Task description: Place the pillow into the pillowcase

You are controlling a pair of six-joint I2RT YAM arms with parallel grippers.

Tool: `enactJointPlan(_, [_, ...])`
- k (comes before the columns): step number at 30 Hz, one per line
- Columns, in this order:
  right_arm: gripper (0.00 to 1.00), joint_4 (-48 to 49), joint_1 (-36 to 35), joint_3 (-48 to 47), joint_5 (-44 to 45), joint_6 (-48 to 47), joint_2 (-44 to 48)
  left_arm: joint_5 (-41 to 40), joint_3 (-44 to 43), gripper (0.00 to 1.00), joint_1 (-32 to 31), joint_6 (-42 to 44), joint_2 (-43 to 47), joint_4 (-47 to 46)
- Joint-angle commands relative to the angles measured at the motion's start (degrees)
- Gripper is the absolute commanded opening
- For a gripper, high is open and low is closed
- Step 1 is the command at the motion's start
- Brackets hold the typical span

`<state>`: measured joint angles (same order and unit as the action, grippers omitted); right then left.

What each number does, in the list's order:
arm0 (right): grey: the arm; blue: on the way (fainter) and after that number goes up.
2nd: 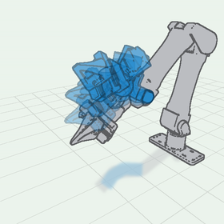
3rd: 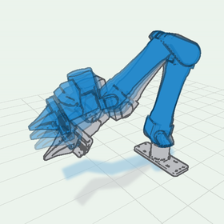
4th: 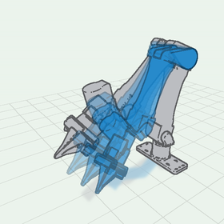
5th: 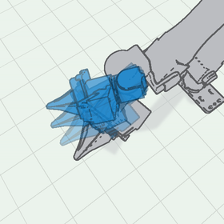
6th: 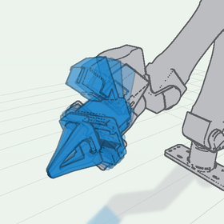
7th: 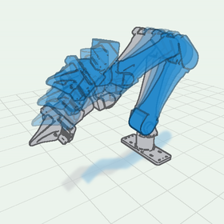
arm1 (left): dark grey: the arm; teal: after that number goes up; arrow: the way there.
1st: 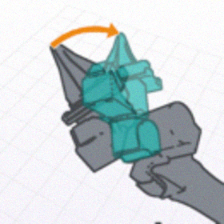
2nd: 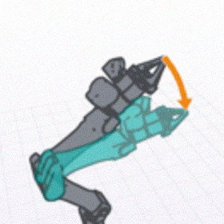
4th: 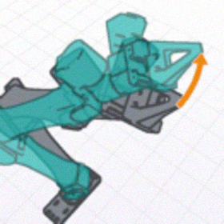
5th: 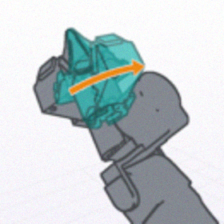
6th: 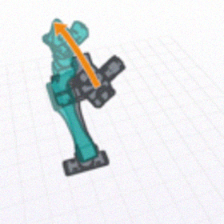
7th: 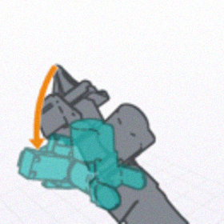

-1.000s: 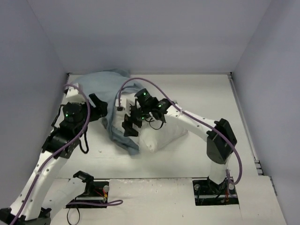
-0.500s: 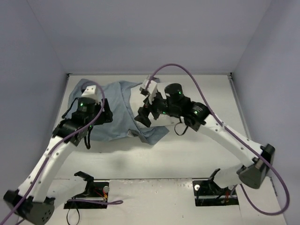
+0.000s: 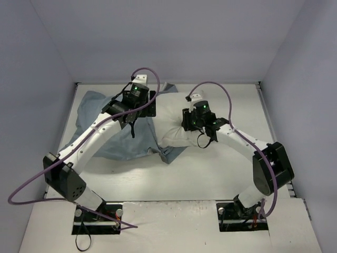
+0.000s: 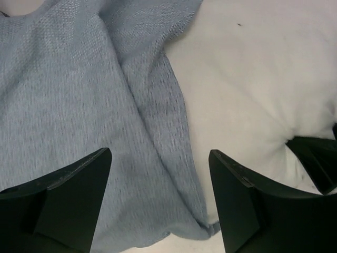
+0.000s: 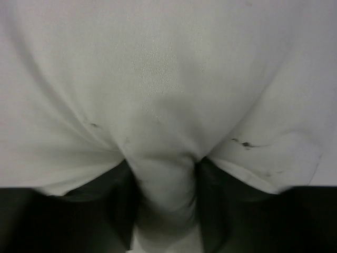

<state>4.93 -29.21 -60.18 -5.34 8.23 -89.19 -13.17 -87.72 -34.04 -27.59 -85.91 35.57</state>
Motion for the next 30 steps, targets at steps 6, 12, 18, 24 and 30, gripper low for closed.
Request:
enactJointPlan(6, [0.20, 9.40, -4.80, 7.18, -4.24, 8.73, 3.93, -8.54, -2.89, 0.71, 0.12, 4.92, -5.41, -0.77])
enactJointPlan(12, [0.20, 9.31, -5.59, 7.54, -5.11, 10.05, 6.31, -12.93, -3.60, 0.71, -2.08, 6.24, -7.69, -0.68])
enactJointPlan(18, [0.21, 9.49, -8.66, 7.80, -4.94, 11.63, 6.92, -20.40, -5.00, 0.71, -2.34, 7.99, -11.12, 2.65])
enactJointPlan(24, [0.22, 9.66, -10.34, 8.94, -5.03, 12.16, 7.27, -22.60, -5.27, 0.59, -2.52, 8.52, -11.83, 4.68])
enactJointPlan(30, [0.22, 10.01, -10.51, 9.73, -5.64, 12.60, 7.71, -24.88, -5.79, 0.55, -2.70, 12.29, -11.82, 4.59])
